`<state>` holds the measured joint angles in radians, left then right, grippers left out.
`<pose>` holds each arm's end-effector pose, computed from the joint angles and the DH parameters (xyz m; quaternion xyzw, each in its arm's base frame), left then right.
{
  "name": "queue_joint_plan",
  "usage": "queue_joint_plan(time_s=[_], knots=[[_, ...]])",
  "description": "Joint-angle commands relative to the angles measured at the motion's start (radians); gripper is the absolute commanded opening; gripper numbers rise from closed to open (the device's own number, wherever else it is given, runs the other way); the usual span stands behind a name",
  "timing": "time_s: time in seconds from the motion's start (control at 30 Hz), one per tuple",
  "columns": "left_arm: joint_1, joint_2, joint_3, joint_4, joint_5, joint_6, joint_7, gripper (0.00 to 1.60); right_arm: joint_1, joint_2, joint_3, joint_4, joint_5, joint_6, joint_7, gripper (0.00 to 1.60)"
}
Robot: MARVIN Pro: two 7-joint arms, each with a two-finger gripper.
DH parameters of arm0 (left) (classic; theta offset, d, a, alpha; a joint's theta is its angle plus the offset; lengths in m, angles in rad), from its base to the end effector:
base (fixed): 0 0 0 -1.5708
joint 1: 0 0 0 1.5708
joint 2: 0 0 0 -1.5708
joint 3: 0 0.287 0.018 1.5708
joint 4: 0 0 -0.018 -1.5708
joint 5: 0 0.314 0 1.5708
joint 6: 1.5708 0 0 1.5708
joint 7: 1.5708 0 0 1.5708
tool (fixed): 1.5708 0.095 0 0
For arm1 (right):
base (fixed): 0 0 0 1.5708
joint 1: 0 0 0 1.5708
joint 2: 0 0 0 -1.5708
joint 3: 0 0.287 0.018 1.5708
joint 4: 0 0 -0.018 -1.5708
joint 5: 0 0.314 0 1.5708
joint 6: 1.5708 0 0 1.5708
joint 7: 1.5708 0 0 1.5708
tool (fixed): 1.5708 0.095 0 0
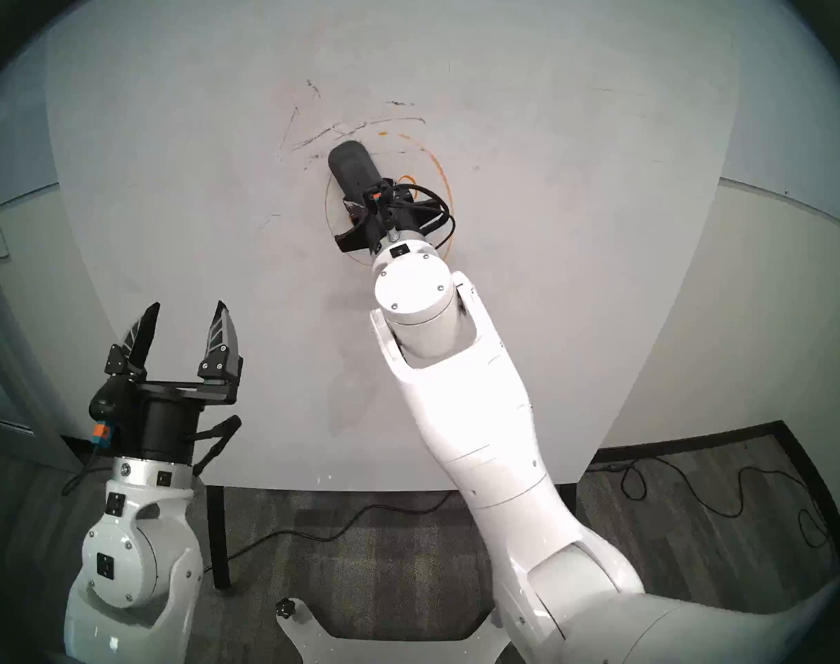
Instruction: Erase all marks on the whiteboard with the eraser
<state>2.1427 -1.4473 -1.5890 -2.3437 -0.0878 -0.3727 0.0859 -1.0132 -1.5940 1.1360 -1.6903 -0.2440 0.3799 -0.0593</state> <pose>0.2516 0.0158 -0.1537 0.4793 0.0090 0.8776 0.0031 0.4818 0.1723 -0.0361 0.5551 0.2010 0.8060 0.0423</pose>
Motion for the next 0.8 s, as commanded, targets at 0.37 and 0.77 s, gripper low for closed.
queue_joint_plan(time_s=[0.37, 0.77], knots=[[-0.006, 0.0, 0.0, -0.012, 0.0, -0.004, -0.001, 1.6, 0.096, 0.181, 0.144, -0.005, 0.027, 0.018, -0.08, 0.0], [-0.01, 0.0, 0.001, -0.007, 0.001, -0.005, -0.001, 1.6, 0.103, 0.254, 0.15, -0.003, 0.06, 0.013, -0.075, 0.0]])
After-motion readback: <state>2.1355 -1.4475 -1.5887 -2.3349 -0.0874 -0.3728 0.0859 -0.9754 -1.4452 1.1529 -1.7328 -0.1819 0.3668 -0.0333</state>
